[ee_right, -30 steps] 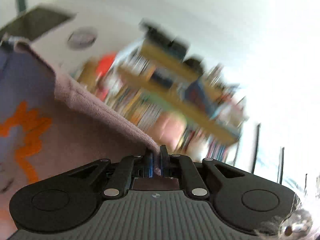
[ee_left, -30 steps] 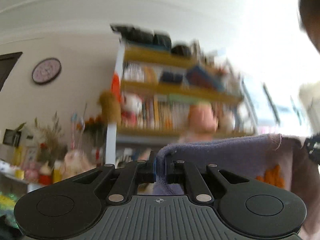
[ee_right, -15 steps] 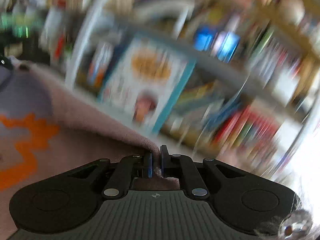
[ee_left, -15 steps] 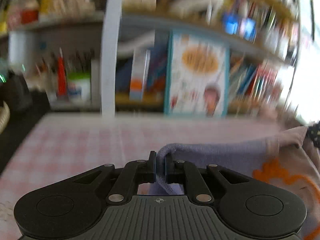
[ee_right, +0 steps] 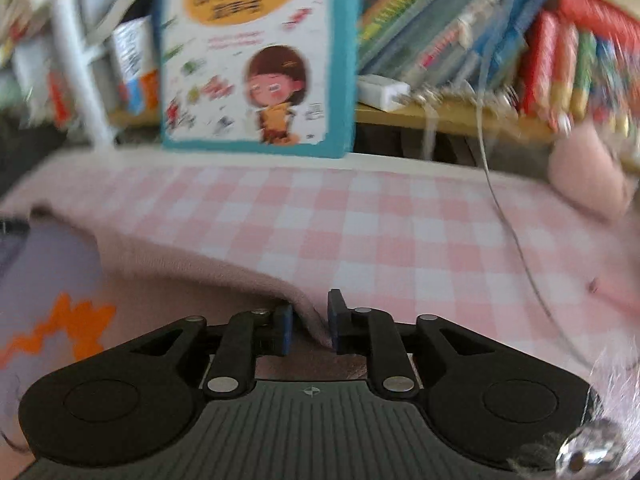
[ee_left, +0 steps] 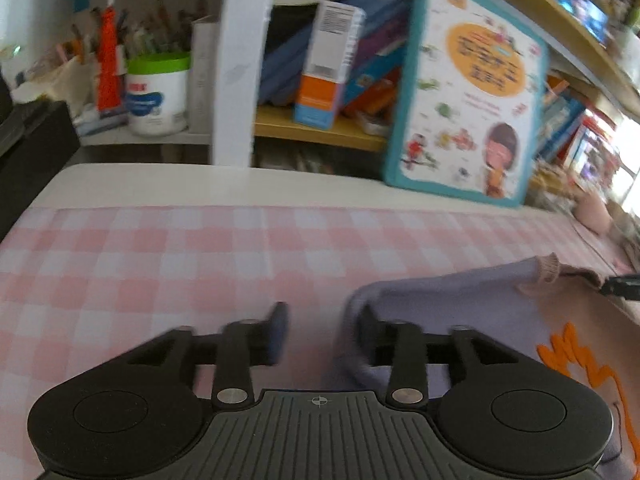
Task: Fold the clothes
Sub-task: 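Lower the sweatshirt flat onto the mat and open both grippers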
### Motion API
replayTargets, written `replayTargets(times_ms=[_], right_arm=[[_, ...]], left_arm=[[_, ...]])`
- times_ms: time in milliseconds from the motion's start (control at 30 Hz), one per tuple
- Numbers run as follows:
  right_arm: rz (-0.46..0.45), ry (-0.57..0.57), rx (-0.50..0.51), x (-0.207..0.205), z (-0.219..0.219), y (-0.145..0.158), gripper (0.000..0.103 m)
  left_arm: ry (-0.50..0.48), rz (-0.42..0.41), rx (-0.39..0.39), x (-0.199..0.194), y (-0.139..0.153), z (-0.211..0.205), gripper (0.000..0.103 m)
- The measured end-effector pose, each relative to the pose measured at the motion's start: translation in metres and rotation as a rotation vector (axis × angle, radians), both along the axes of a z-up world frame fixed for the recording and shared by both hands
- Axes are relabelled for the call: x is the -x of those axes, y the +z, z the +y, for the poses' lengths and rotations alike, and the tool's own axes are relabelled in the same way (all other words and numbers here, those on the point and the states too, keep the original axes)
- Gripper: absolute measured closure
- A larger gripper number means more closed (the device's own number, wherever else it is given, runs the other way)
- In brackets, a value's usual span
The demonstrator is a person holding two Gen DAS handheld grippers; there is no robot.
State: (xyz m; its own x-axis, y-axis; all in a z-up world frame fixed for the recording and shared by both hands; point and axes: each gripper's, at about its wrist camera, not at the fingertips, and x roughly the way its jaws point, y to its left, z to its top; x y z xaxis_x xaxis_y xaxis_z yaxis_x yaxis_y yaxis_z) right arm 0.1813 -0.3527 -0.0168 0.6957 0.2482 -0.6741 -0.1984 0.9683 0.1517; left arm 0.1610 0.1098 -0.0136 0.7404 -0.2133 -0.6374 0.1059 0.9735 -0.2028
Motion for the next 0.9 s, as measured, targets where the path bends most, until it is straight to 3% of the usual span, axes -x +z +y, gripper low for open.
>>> replayTargets(times_ms=[33,67,133,233,333,500,700,800,833,900], right_arm=[[-0.004,-0.028,-0.025,-0.002,-0.004,-0.001,0.074],[-0.01,-0.057,-0.033,-0.002,-0.006,-0.001,0.062],[-0.044,-0.12,-0.011,0.005,-0.008,0.001,0.054],[-0.118,-0.15,0.006,0.027,-0.016,0.01,0.054],[-0.172,-0.155,0.016,0.052,-0.024,0.021,0.054],[-0.2,-0.093,-0.025,0.105,-0.017,0.035,0.054],[-0.167,0.021,-0.017,0.168,0.023,0.023,0.054],[-0.167,0.01,0.014,0.189,0.038,0.014,0.054],[-0.168,0.003,0.011,0.193,0.041,0.012,0.055],[-0.167,-0.008,-0.002,0.2,0.045,0.008,0.055]], left_arm=[[0.003,-0.004,0.007,0.001,0.001,0.001,0.05],[0.005,-0.009,0.014,0.002,0.003,0.002,0.049],[0.003,-0.042,-0.01,0.012,0.011,0.002,0.045],[0.003,-0.127,-0.104,0.037,0.031,0.0,0.031],[0.008,-0.197,-0.2,0.066,0.049,-0.002,0.029],[-0.058,-0.206,-0.196,0.119,0.058,-0.016,0.029],[-0.087,-0.155,-0.179,0.167,0.037,-0.042,0.03],[-0.093,-0.137,-0.201,0.178,0.027,-0.054,0.035],[-0.115,-0.133,-0.218,0.179,0.024,-0.058,0.044],[-0.145,-0.13,-0.328,0.177,0.016,-0.07,0.06]])
